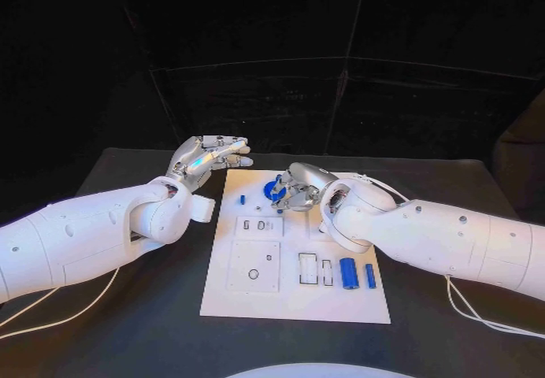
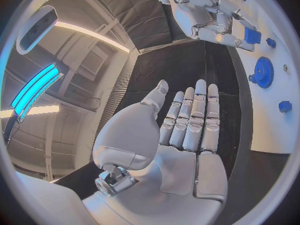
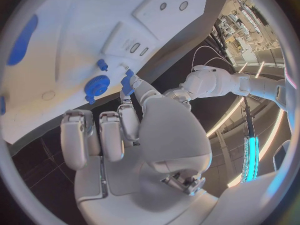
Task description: Assemble the parts on the task board
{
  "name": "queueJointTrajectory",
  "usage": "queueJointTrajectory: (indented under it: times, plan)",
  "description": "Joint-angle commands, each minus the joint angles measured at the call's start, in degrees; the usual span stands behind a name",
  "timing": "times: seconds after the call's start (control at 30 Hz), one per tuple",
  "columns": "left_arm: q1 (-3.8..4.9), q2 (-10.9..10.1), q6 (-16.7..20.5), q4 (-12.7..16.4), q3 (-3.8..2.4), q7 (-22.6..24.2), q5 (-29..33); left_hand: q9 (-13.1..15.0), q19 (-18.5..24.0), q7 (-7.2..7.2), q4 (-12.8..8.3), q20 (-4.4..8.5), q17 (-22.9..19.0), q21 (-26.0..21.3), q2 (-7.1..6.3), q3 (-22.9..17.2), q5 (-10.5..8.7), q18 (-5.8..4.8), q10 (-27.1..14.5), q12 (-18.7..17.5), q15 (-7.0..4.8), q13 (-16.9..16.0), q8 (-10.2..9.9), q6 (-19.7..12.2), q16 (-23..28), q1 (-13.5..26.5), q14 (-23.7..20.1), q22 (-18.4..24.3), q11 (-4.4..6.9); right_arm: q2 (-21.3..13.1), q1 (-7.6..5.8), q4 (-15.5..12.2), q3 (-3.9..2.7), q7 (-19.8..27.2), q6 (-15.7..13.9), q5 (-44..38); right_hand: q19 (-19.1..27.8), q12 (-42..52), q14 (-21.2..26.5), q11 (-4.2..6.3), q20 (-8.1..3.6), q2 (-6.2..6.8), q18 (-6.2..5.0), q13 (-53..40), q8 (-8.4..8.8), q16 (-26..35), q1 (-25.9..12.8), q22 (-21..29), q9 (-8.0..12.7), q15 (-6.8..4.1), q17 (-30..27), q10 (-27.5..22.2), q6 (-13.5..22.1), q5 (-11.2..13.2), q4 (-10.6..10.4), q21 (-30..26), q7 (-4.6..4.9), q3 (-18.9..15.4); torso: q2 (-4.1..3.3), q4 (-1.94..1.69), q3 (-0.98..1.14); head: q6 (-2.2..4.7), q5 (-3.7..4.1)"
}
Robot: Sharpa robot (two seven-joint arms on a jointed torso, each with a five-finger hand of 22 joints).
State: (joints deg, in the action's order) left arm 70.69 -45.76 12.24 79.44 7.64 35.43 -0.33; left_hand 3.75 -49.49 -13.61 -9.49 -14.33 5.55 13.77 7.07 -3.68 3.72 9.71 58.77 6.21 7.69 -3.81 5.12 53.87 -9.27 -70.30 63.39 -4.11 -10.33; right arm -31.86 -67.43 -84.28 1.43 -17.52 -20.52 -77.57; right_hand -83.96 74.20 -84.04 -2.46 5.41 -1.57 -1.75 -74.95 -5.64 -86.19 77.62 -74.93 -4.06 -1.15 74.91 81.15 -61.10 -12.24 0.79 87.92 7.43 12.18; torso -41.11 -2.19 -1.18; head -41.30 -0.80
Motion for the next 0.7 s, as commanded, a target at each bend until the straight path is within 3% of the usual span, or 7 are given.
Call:
queueJointTrajectory:
  times: [0.03, 0.23, 0.37, 0.57, 0.7]
  plan:
    - [0.12, 0.15, 0.14, -0.01, -0.06, 1.43, 0.36, 0.05, -0.37, -0.09, -0.27, -0.01, 0.06, -0.29, 0.66, -0.2, 0.05, 0.95, 0.46, -0.11, -0.08, 0.03, 0.17, 0.31, 0.23, 0.06, 0.43, 0.05, 0.02, 0.82, 0.81, -0.02, 0.21, -1.9, 1.64, -3.72, -2.68, -0.06, -4.13, 0.05, -0.43, -0.26, 0.66, -0.63, -0.13, 0.39, -0.33, -10.69, -0.07, -0.38, 6.72, -0.23, -0.34, -0.38, -0.51, 0.19, -0.1, 1.02, -0.05, 0.11, 0.06, 0.02, -0.57]
    - [0.13, 0.29, 0.1, 0.05, -0.06, 1.48, 0.35, 0.04, -0.38, -0.09, -0.29, -0.01, 0.05, -0.3, 0.64, -0.21, 0.05, 0.95, 0.46, -0.12, -0.08, 0.04, 0.16, 0.31, 0.24, 0.09, 0.43, 0.05, 0.01, 2.1, 2.65, 0.42, 0.44, -2.15, 1.81, -6.24, -2.71, -0.03, -4.13, 0.04, -0.43, -0.18, 0.67, -0.66, -0.12, 0.39, -0.36, -10.73, -0.07, -0.38, 6.73, -0.21, -0.34, -0.38, -0.48, 0.2, -0.11, 1.03, -0.07, -0.04, 0.19, -0.14, -0.95]
    - [0.13, 0.33, 0.01, 0.12, -0.06, 1.45, 0.35, 0.04, -0.38, -0.09, -0.29, -0.01, 0.05, -0.3, 0.64, -0.21, 0.05, 0.95, 0.46, -0.12, -0.08, 0.04, 0.16, 0.31, 0.24, 0.09, 0.43, 0.05, 0.01, 2.51, 3.14, 0.67, 0.48, -1.95, 2.06, -6.9, -2.67, -0.01, -4.13, 0.04, -0.43, -0.07, 0.65, -0.69, -0.11, 0.4, -0.42, -10.68, -0.07, -0.38, 6.72, -0.2, -0.33, -0.38, -0.45, 0.18, -0.11, 1.05, -0.1, -0.14, 0.13, -0.16, -1.15]
    - [0.13, 0.38, -0.46, 0.19, -0.06, 1.26, 0.35, 0.04, -0.38, -0.09, -0.29, -0.01, 0.05, -0.3, 0.64, -0.21, 0.05, 0.95, 0.46, -0.12, -0.08, 0.04, 0.16, 0.31, 0.24, 0.09, 0.43, 0.05, 0.01, 2.85, 3.59, 0.82, 0.5, -1.71, 2.94, -7.44, -2.7, 0.21, -4.13, 0.04, -0.43, 0.08, 0.66, -0.89, -0.09, 0.41, -0.52, -10.72, -0.07, -0.38, 6.71, -0.07, -0.34, -0.38, -0.43, 0.2, -0.1, 1.07, -0.06, 0.05, 0.13, -0.46, -1.47]
    - [0.13, 0.43, -0.82, 0.12, -0.06, 1.12, 0.35, 0.04, -0.4, -0.08, -0.31, 0.01, 0.05, -0.31, 0.64, -0.25, 0.05, 0.94, 0.48, -0.14, -0.09, 0.05, 0.15, 0.33, 0.27, 0.12, 0.45, 0.06, 0.02, 3.0, 3.78, 0.95, 0.5, -1.95, 3.51, -8.01, -2.69, 0.34, -4.13, 0.05, -0.43, 0.21, 0.66, -1.01, -0.09, 0.39, -0.58, -10.7, -0.07, -0.38, 6.73, 0.01, -0.36, -0.31, -0.38, 0.19, -0.11, 1.11, -0.09, 0.15, 0.24, -0.52, -1.82]
